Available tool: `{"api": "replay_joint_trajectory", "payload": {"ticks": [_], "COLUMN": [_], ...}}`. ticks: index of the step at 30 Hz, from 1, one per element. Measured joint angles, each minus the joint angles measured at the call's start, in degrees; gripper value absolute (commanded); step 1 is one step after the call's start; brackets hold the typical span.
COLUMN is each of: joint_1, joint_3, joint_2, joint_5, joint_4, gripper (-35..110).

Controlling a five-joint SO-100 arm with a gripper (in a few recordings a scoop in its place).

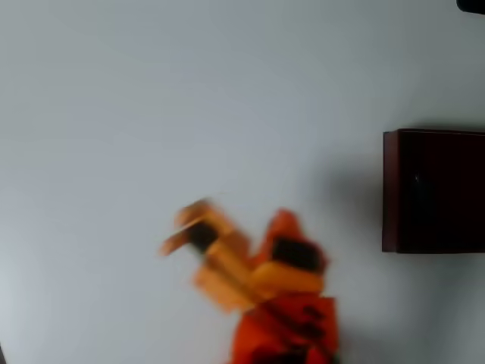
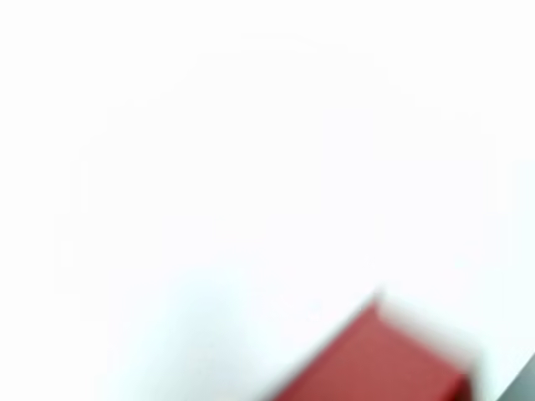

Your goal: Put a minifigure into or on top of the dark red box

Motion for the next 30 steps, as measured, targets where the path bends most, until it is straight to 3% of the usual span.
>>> {"api": "replay_joint_trajectory", "payload": {"ticks": [5,10,19,30], "joint_1": [-16.79,-26.63,-30.94,-34.37], "joint_3": [11.78,22.15,29.18,38.58], "joint_2": [18.72,34.1,36.39,37.71], "joint_5": [-0.35,-2.46,-5.89,-6.42], "joint_4": [-1.41,-1.93,0.53,-3.78], "gripper": [0,0,0,0]}}
